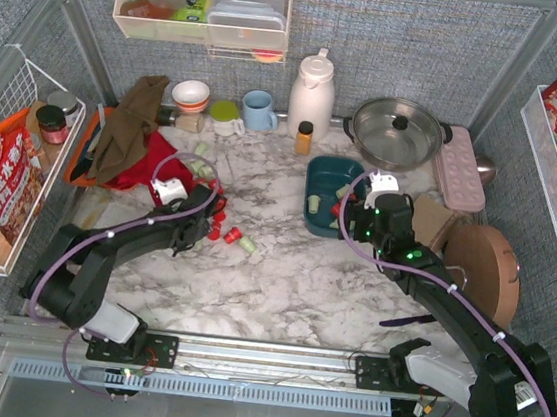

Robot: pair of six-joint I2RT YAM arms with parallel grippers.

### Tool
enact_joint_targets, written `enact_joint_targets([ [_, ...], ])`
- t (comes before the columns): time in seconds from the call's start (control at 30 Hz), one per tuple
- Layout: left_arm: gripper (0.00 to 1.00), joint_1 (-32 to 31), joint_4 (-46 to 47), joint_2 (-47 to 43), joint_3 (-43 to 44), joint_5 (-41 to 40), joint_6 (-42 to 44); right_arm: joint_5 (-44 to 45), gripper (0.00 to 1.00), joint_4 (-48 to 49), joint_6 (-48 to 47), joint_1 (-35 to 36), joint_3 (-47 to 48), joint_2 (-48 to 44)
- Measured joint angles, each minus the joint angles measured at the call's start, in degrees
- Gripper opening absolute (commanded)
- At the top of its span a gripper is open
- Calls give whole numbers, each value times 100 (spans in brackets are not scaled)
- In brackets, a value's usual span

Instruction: Mix the coffee capsules in the storage basket

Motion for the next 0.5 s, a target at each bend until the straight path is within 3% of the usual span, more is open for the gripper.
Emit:
enact_joint_targets([
  [0.13, 63, 0, -516, 634, 393, 2, -494, 39, 82, 0, -55, -2, 0, 4],
  [0.2, 56, -11, -654, 863, 498, -90, -656, 44, 82, 0, -92, -7, 0, 9],
  [0.5, 36, -55, -820, 1154, 728, -382, -1095, 76, 82, 0, -136, -13, 0, 44],
])
